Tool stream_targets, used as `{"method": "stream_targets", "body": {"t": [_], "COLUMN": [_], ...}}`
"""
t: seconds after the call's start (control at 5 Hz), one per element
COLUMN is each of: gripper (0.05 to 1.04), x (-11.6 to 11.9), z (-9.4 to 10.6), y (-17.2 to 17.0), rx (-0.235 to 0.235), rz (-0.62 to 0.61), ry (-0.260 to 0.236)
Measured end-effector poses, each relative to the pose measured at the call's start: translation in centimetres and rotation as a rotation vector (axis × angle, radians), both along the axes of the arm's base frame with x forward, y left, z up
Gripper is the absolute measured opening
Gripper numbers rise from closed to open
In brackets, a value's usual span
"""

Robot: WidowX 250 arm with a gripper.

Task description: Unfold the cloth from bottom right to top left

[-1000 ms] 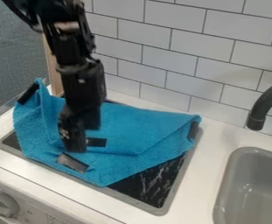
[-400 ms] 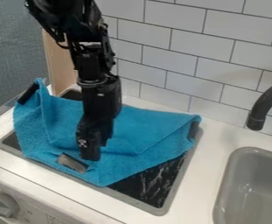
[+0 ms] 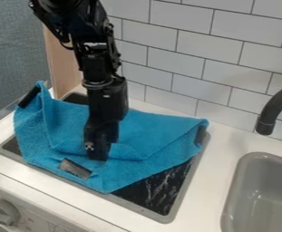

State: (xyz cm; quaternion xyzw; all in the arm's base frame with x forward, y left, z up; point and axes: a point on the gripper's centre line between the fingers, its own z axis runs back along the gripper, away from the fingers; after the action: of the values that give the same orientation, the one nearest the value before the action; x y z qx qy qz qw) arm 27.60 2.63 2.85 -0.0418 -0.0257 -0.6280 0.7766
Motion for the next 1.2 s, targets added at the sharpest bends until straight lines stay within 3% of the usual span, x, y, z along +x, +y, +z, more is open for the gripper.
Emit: {"method": "stream_targets", "body": {"t": [0.2,0.4,0.6,1.2], "gripper": [0.357,0.163,0.065,0.05], "x": [0.0,0.0,0.0,-1.3], "z": [-0.1,-0.1,-0.1,0.1], "y": [0.0,0.0,0.1,0.1], "rx": [-0.002,-0.004,-0.006,-0.023], "rz": [0.003,0.0,0.002,-0.003], "ry": [-0.002,-0.003,-0.005,0.023]}}
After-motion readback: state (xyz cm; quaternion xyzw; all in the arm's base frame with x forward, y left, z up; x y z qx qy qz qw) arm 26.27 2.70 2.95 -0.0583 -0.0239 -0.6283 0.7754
